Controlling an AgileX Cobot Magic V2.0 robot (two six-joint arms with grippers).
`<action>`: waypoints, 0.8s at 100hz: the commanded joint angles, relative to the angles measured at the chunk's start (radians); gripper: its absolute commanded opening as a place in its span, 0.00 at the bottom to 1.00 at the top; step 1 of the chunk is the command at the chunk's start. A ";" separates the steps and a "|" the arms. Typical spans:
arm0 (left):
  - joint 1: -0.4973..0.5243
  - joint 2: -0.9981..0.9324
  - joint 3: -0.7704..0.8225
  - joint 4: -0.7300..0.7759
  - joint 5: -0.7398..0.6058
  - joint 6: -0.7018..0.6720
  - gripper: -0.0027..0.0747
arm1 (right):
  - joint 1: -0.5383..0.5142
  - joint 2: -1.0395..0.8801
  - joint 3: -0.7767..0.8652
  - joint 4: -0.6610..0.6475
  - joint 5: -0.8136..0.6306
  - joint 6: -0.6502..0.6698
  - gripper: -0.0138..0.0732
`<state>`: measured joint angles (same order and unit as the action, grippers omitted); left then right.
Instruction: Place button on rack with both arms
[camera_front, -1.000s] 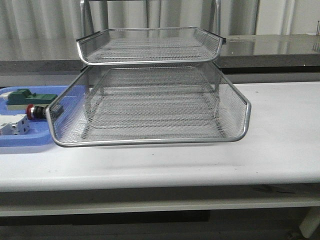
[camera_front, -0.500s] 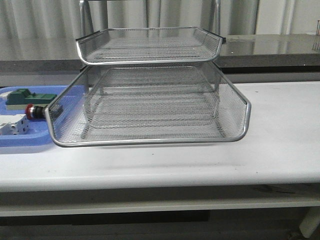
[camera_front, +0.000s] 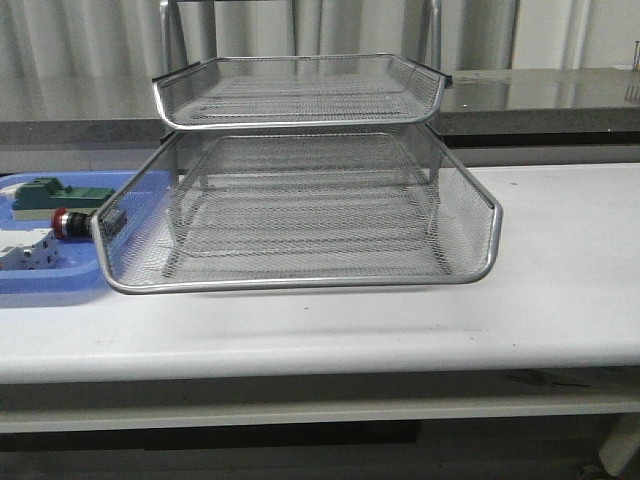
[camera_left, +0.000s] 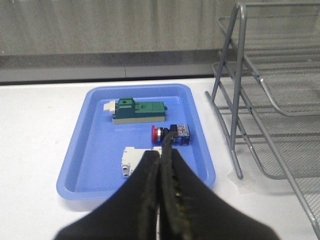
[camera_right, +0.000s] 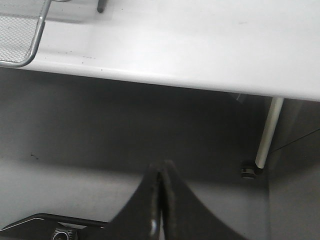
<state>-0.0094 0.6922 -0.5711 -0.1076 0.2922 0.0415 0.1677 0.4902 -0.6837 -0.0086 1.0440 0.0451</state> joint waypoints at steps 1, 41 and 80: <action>-0.007 0.125 -0.116 -0.008 -0.026 -0.011 0.01 | -0.002 0.004 -0.033 -0.013 -0.050 0.000 0.08; -0.007 0.626 -0.534 -0.005 0.223 -0.006 0.01 | -0.002 0.004 -0.033 -0.013 -0.050 0.000 0.08; -0.007 0.766 -0.700 0.003 0.341 0.074 0.07 | -0.002 0.004 -0.033 -0.013 -0.050 0.000 0.08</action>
<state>-0.0094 1.4895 -1.2269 -0.1076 0.6617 0.1074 0.1677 0.4902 -0.6837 -0.0086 1.0440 0.0473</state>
